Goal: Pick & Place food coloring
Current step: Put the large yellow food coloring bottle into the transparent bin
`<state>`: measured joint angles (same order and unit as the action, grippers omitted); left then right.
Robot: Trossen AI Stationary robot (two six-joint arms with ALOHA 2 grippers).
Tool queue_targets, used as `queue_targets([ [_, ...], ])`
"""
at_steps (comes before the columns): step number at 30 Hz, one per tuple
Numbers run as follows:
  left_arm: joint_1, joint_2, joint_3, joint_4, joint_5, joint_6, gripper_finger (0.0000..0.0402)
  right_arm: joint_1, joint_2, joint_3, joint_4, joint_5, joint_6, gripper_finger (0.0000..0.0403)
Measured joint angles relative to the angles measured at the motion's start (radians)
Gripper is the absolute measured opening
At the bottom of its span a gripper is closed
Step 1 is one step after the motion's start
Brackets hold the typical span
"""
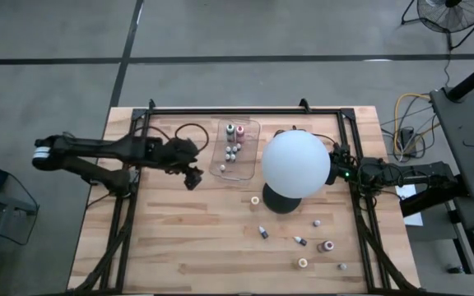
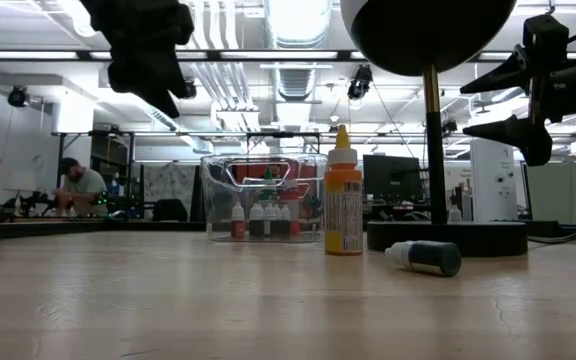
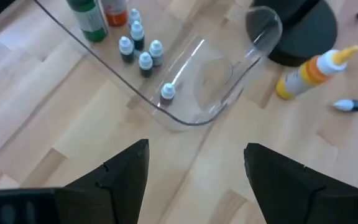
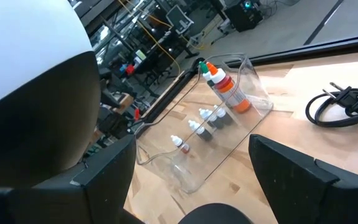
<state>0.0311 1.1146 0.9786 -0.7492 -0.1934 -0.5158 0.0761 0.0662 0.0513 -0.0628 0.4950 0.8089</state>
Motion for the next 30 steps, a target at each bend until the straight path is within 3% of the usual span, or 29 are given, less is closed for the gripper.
queue_targets([
  [12,-0.004,-0.039,-0.003,0.075,-0.01,-0.002,0.0234,0.0,0.001,0.0,0.0,0.001,0.0,0.0302],
  [23,-0.056,-0.037,-0.054,0.152,-0.019,-0.095,0.0234,-0.001,0.0,0.0,0.002,0.013,0.006,0.0302],
  [27,-0.086,-0.038,-0.066,0.152,-0.072,-0.14,0.0234,-0.001,0.002,0.0,0.001,0.058,-0.011,0.0302],
  [30,-0.106,-0.039,-0.07,0.152,-0.147,-0.166,0.0234,0.0,0.003,0.0,0.0,0.034,-0.024,0.0302],
])
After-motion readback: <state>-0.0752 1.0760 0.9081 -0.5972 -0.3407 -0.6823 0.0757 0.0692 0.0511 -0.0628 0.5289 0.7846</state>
